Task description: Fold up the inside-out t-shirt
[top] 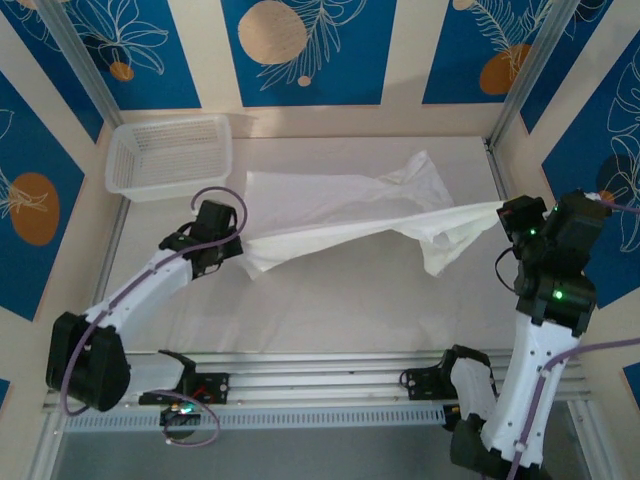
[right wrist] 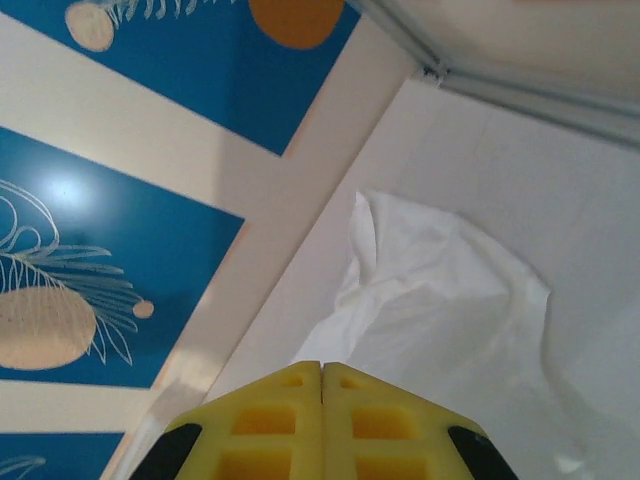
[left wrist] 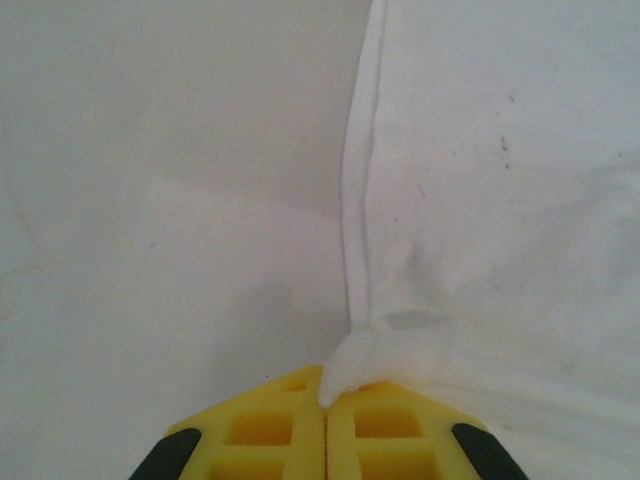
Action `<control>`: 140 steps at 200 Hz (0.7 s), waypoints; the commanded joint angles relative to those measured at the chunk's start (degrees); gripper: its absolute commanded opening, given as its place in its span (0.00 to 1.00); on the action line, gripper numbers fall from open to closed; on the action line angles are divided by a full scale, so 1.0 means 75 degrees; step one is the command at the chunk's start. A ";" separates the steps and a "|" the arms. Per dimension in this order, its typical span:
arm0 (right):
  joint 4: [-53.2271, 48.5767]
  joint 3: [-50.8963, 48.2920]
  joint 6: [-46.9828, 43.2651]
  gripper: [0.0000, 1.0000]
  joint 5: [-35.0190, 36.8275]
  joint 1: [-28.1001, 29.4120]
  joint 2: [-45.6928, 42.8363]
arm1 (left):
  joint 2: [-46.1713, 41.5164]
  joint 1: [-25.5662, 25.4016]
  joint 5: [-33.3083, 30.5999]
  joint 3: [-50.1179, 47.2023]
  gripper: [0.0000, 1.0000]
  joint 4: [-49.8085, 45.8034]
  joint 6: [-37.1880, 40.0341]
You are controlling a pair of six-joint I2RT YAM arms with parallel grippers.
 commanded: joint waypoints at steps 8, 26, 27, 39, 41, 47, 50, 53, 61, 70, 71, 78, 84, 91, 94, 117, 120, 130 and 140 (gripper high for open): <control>0.0289 -0.0239 -0.0293 0.00 -0.1331 -0.0106 0.0797 | 0.1011 0.0202 0.0665 0.0111 0.16 0.0950 0.0184; 0.0365 -0.0496 -0.0360 0.00 -0.1476 -0.0109 0.0990 | 0.1858 0.0276 0.0547 0.0407 0.22 0.1286 0.0292; 0.0374 -0.0507 -0.0361 0.00 -0.1479 -0.0113 0.0997 | 0.1914 0.0287 0.0543 0.0432 0.23 0.1282 0.0303; 0.0405 -0.0565 -0.0412 0.00 -0.1414 -0.0116 0.1016 | 0.2386 0.0411 0.0517 0.0696 0.23 0.1269 0.0394; 0.0403 -0.0572 -0.0418 0.00 -0.1403 -0.0110 0.1016 | 0.2440 0.0431 0.0525 0.0724 0.23 0.1267 0.0404; 0.0406 -0.0572 -0.0437 0.00 -0.1379 -0.0115 0.1023 | 0.2599 0.0487 0.0556 0.0810 0.24 0.1242 0.0428; 0.0406 -0.0567 -0.0448 0.00 -0.1377 -0.0107 0.1030 | 0.2640 0.0510 0.0577 0.0859 0.24 0.1215 0.0438; 0.0406 -0.0566 -0.0470 0.00 -0.1376 -0.0115 0.1021 | 0.2664 0.0537 0.0602 0.0906 0.24 0.1172 0.0442; 0.0391 -0.0554 -0.0491 0.00 -0.1423 -0.0115 0.1029 | 0.2667 0.0533 0.0669 0.0969 0.24 0.1070 0.0491; 0.0363 -0.0543 -0.0517 0.00 -0.1458 -0.0115 0.1028 | 0.2515 0.0501 0.0766 0.0915 0.24 0.1000 0.0463; 0.0361 -0.0543 -0.0521 0.00 -0.1464 -0.0116 0.1028 | 0.2488 0.0498 0.0770 0.0903 0.24 0.0998 0.0459; 0.0345 -0.0554 -0.0519 0.00 -0.1485 -0.0102 0.1010 | 0.2317 0.0428 0.0683 0.0818 0.25 0.0893 0.0405; 0.0340 -0.0575 -0.0524 0.00 -0.1514 -0.0104 0.0994 | 0.2182 0.0358 0.0477 0.0788 0.25 0.0684 0.0329; 0.0347 -0.0617 -0.0514 0.00 -0.1543 -0.0093 0.0973 | 0.2054 0.0245 -0.0005 0.0794 0.26 0.0279 0.0196; 0.0358 -0.0629 -0.0506 0.00 -0.1546 -0.0084 0.0964 | 0.2024 0.0194 -0.0242 0.0812 0.27 0.0085 0.0146; 0.0428 -0.0783 -0.0427 0.00 -0.1559 -0.0005 0.0870 | 0.1942 -0.0124 -0.0824 0.0799 0.29 -0.0712 0.0056; 0.0440 -0.0795 -0.0416 0.00 -0.1554 0.0006 0.0865 | 0.1927 -0.0151 -0.0701 0.0766 0.29 -0.0698 0.0050; 0.0464 -0.0822 -0.0411 0.00 -0.1527 0.0058 0.0864 | 0.1829 -0.0267 -0.0043 0.0610 0.32 -0.0398 0.0067; 0.0470 -0.0819 -0.0401 0.00 -0.1489 0.0116 0.0875 | 0.1758 -0.0346 0.0880 0.0424 0.35 0.0164 0.0107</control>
